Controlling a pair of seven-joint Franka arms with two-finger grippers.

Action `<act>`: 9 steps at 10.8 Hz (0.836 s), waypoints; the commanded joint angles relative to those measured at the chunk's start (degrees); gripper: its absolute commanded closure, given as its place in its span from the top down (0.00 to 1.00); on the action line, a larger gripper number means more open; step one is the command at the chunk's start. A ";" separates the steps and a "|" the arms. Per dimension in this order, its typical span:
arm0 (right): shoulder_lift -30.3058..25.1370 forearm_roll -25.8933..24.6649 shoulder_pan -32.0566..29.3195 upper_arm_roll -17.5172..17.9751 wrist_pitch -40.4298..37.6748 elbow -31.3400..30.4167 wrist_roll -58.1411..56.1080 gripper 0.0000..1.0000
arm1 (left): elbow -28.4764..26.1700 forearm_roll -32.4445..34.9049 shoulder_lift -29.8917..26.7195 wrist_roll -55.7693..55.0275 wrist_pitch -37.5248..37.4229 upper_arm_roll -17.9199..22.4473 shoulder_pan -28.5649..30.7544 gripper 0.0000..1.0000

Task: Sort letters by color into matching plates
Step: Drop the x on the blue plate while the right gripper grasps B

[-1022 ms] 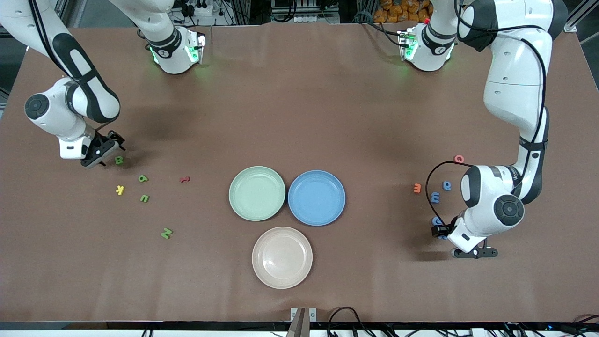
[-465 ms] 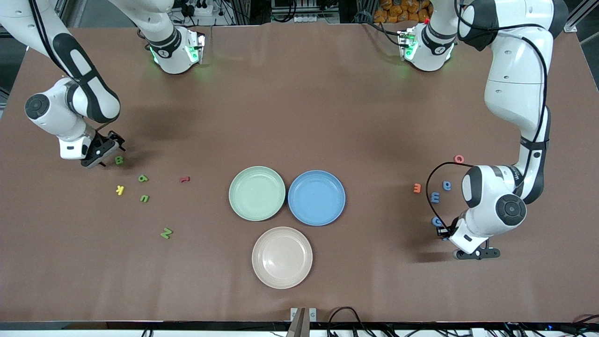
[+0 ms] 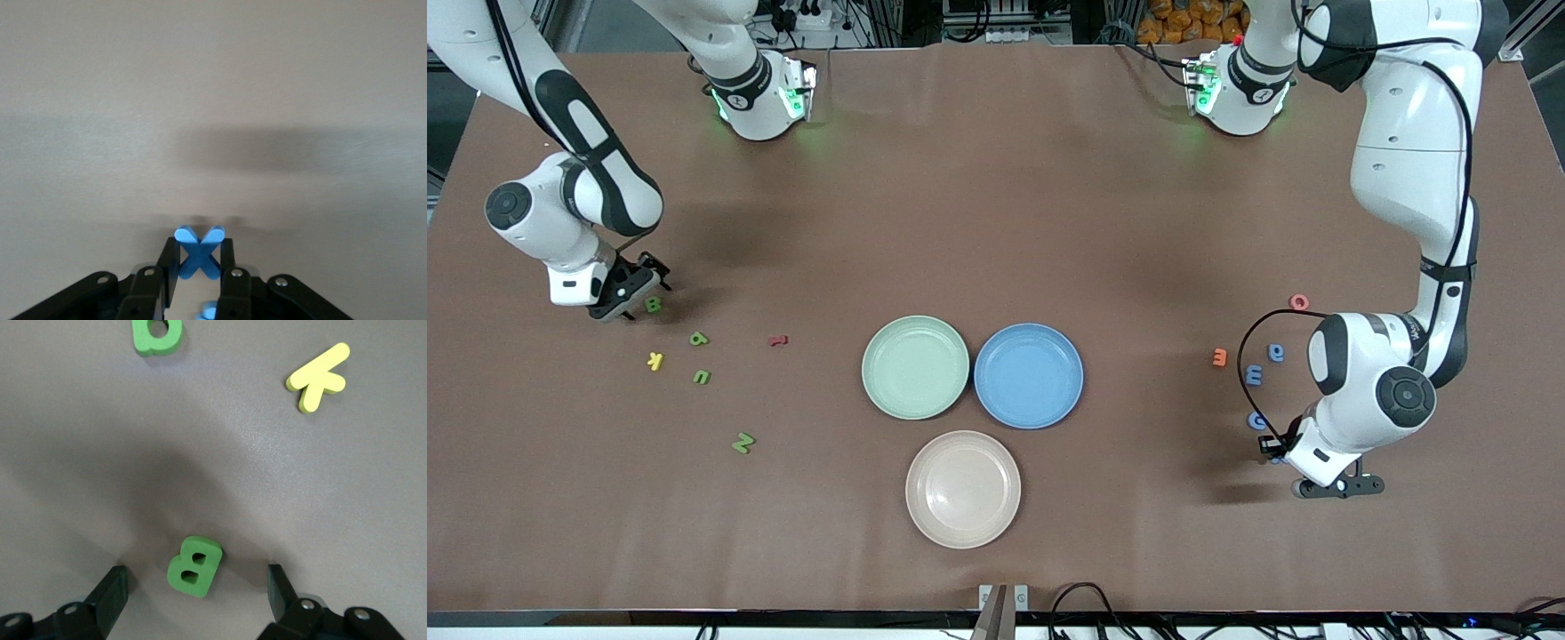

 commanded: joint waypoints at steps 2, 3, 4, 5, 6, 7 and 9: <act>0.43 0.89 0.21 0.18 2.59 -0.48 -1.00 0.91 | -0.69 -0.71 -4.25 -9.95 -6.28 -1.54 -3.63 0.00; 0.43 0.89 0.21 0.18 2.59 -0.48 -1.00 0.89 | -0.69 -0.80 -5.39 -11.36 -7.26 -1.62 -4.77 0.00; 0.43 0.89 0.21 0.18 2.59 -0.39 -1.09 0.85 | -0.77 -0.80 -6.09 -13.99 -8.23 -1.62 -6.26 0.00; 0.43 0.89 0.21 0.27 2.59 -0.39 -1.00 0.82 | -0.78 -0.71 -6.36 -18.01 -9.28 -1.62 -8.80 0.00; 0.43 0.89 0.12 0.35 2.59 -0.39 -1.09 0.80 | -0.78 -0.62 -6.89 -21.45 -9.82 -1.54 -11.00 0.00; 0.43 0.89 0.12 0.35 2.59 -0.39 -1.00 0.77 | -0.78 -0.53 -6.89 -24.53 -9.99 -1.54 -12.68 0.00; 0.43 0.98 0.12 0.53 2.59 -0.39 -1.00 0.72 | -0.86 -0.45 -6.81 -29.02 -10.26 -1.62 -15.93 0.00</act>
